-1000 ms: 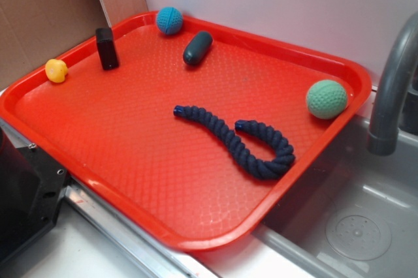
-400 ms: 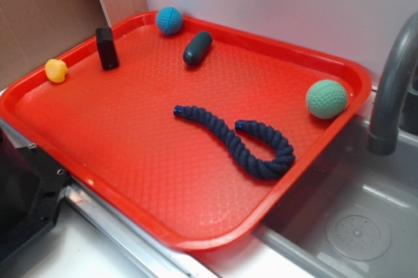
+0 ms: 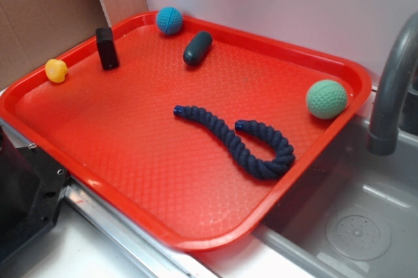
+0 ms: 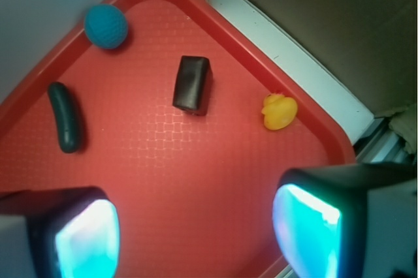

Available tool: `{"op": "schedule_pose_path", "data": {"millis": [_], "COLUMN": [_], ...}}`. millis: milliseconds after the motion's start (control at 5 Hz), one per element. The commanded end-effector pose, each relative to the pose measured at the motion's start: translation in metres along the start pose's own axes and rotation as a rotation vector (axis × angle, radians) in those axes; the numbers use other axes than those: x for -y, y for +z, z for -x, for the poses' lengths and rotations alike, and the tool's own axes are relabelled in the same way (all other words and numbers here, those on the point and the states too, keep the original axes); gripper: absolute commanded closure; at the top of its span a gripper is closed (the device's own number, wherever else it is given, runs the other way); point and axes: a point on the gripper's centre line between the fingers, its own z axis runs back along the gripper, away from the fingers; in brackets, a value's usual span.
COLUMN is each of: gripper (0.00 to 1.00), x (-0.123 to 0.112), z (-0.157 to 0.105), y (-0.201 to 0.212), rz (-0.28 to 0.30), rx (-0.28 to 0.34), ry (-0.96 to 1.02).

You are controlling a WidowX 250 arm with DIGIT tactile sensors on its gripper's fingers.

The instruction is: Grab the black box.

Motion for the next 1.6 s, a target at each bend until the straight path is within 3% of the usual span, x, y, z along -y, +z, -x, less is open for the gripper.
{"op": "schedule_pose_path", "data": {"millis": [0,400,600,1000,1400], "gripper": [0.00,0.00,0.00,0.00,0.00], "x": [-0.006,0.001,0.006,0.001,0.003], "z": [-0.007,-0.037,-0.039,-0.057,-0.070], "y": [0.014,-0.048,-0.077,-0.099,-0.112], "rz": [0.015,-0.027,-0.051,-0.101,-0.121], "rx": [0.045,0.008,-0.005,0.018,-0.034], "ry": [0.010,0.261,0.329,0.322,0.348]}}
